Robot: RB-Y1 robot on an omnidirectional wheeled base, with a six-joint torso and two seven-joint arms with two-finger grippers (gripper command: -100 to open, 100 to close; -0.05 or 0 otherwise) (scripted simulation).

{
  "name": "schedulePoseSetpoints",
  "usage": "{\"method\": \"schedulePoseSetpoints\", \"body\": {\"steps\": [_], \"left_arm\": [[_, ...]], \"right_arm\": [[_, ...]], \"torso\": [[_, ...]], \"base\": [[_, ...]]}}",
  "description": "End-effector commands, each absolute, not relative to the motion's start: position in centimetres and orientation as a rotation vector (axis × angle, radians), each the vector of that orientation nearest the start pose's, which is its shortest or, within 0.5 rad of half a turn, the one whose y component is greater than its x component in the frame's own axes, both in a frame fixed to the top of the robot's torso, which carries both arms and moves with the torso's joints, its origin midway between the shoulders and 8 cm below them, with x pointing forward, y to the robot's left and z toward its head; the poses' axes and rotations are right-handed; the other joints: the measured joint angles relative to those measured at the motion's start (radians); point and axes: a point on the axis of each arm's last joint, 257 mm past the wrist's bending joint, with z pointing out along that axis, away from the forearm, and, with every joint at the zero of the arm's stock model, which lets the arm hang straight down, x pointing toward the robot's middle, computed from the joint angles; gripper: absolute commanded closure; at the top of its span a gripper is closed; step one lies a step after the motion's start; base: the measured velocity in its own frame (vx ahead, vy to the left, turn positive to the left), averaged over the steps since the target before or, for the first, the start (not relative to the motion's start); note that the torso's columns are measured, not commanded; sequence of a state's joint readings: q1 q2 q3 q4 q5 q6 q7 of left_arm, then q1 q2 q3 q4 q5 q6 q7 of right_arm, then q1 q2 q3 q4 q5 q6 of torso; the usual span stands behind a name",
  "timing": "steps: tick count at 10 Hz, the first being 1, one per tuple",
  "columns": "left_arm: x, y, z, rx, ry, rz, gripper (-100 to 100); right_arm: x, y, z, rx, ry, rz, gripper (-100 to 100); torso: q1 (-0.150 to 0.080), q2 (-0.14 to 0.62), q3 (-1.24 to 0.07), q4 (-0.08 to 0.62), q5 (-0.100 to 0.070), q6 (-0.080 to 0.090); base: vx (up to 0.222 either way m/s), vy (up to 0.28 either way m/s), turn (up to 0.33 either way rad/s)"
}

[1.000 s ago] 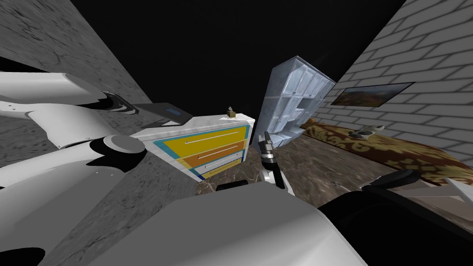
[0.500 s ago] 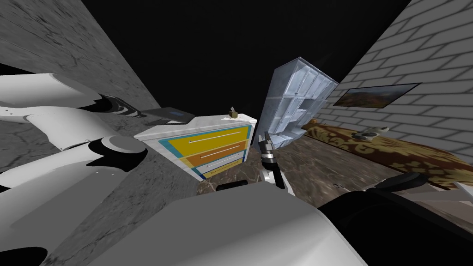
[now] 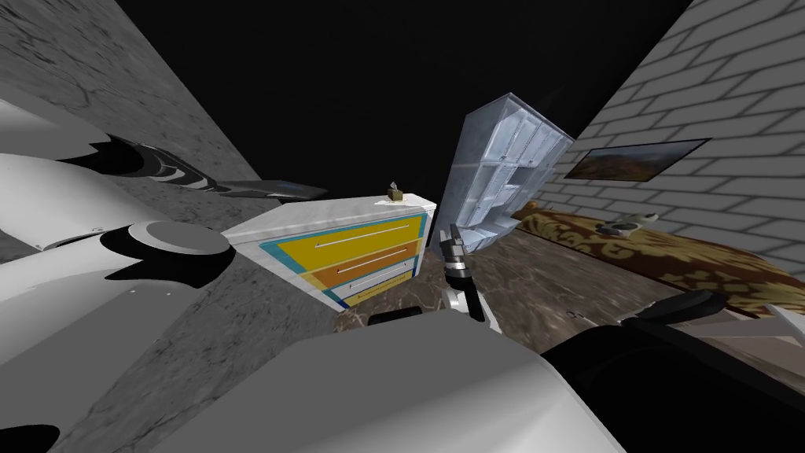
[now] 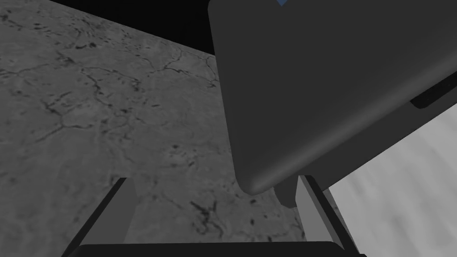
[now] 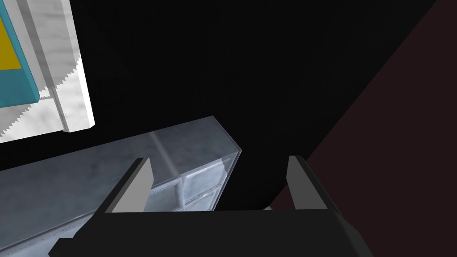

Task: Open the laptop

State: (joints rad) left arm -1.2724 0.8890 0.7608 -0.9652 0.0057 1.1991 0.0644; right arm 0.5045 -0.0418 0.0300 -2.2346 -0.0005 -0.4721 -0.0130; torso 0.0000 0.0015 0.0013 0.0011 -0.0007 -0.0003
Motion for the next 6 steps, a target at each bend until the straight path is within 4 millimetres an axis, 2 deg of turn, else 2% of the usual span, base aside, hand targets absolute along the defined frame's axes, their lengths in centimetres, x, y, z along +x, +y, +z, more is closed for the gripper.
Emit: {"method": "schedulePoseSetpoints", "body": {"steps": [1, 6], "left_arm": [[55.14, 66.25, 19.44, -1.871, 0.634, -0.973, 0], [55.23, 66.19, 19.17, -1.875, 0.638, -0.970, 0]], "right_arm": [[35.84, -26.88, -0.39, 0.701, 0.698, 1.325, 0], [35.84, -26.88, -0.39, 0.701, 0.698, 1.325, 0]], "torso": [[0.001, 0.001, 0.000, 0.000, 0.001, 0.000], [-0.001, -0.001, 0.000, 0.000, -0.001, 0.000]], "base": [[0.000, 0.000, 0.000], [0.000, 0.000, 0.000]]}}
